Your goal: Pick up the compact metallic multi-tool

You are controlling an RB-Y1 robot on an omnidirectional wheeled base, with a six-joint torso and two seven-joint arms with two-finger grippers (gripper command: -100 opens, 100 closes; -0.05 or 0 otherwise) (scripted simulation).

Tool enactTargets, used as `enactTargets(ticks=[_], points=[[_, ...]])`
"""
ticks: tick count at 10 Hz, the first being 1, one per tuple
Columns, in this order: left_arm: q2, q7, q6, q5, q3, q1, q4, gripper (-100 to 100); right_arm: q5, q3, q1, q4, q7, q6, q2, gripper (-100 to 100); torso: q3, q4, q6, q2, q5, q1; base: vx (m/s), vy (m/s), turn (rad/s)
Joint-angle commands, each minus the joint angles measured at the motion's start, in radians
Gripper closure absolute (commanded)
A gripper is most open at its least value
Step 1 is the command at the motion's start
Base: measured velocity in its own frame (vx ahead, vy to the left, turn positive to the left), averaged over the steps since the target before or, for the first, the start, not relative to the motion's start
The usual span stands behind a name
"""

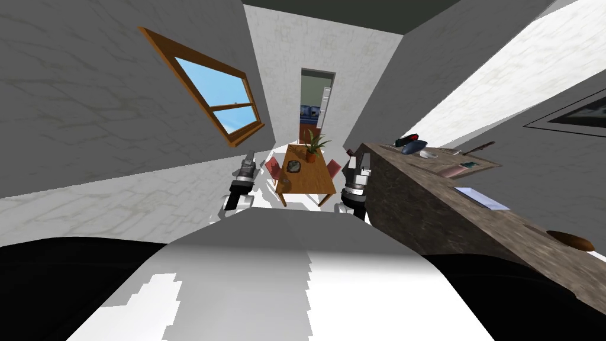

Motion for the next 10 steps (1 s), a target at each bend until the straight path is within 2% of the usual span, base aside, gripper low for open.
enactTargets(ticks=[1, 2, 3, 4, 5, 6, 7, 8, 9, 10], points=[[0.013, 0.005, 0.049, -0.012, 0.022, -0.036, 0.050, -100, 0.000, 0.000, 0.000, 0.000, 0.000, 0.000, 0.000, 0, 0.000, 0.000, 0.000, 0.000, 0.000, 0.000, -0.031, -0.026, -0.250], [0.013, 0.005, 0.049, -0.012, 0.022, -0.036, 0.062, -100, 0.000, 0.000, 0.000, 0.000, 0.000, 0.000, 0.000, 0, 0.000, 0.000, 0.000, 0.000, 0.000, -0.001, -0.020, -0.021, -0.081], [0.024, 0.011, 0.080, -0.018, 0.039, -0.058, 0.085, -100, 0.000, 0.000, 0.000, 0.000, 0.000, 0.000, 0.000, 0, 0.000, 0.000, -0.001, 0.000, 0.000, 0.000, -0.015, -0.027, -0.135], [0.024, 0.011, 0.080, -0.018, 0.039, -0.058, 0.103, -100, 0.000, 0.000, 0.000, 0.000, 0.000, 0.000, 0.000, 0, 0.000, 0.000, 0.000, 0.000, 0.000, -0.001, -0.013, -0.018, -0.085], [0.034, 0.017, 0.113, -0.024, 0.056, -0.080, 0.137, -100, 0.000, 0.000, 0.000, 0.000, 0.000, 0.000, 0.000, 0, 0.000, 0.000, 0.000, -0.001, 0.000, 0.000, -0.015, -0.023, -0.141], [0.034, 0.017, 0.113, -0.024, 0.056, -0.080, 0.145, -100, 0.000, 0.000, 0.000, 0.000, 0.000, 0.000, 0.000, 0, 0.000, 0.000, 0.000, -0.001, 0.000, 0.000, -0.013, -0.017, -0.091], [0.044, 0.023, 0.147, -0.030, 0.074, -0.103, 0.189, -100, 0.000, 0.000, 0.000, 0.000, 0.000, 0.000, 0.000, 0, 0.000, 0.000, -0.001, -0.001, 0.000, 0.000, -0.013, -0.027, -0.174], [0.044, 0.023, 0.147, -0.030, 0.074, -0.103, 0.189, -100, 0.000, 0.000, 0.000, 0.000, 0.000, 0.000, 0.000, 0, 0.000, 0.000, 0.000, -0.001, 0.000, 0.000, -0.013, -0.018, -0.077], [0.053, 0.029, 0.183, -0.035, 0.091, -0.127, 0.234, -100, 0.000, 0.000, 0.000, 0.000, 0.000, 0.000, 0.000, 0, 0.000, 0.000, -0.001, -0.001, 0.000, 0.000, -0.010, -0.025, -0.163], [0.053, 0.029, 0.183, -0.035, 0.091, -0.127, 0.234, -100, 0.000, 0.000, 0.000, 0.000, 0.000, 0.000, 0.000, 0, 0.000, 0.000, 0.000, -0.001, 0.000, -0.001, -0.009, -0.020, -0.083]])
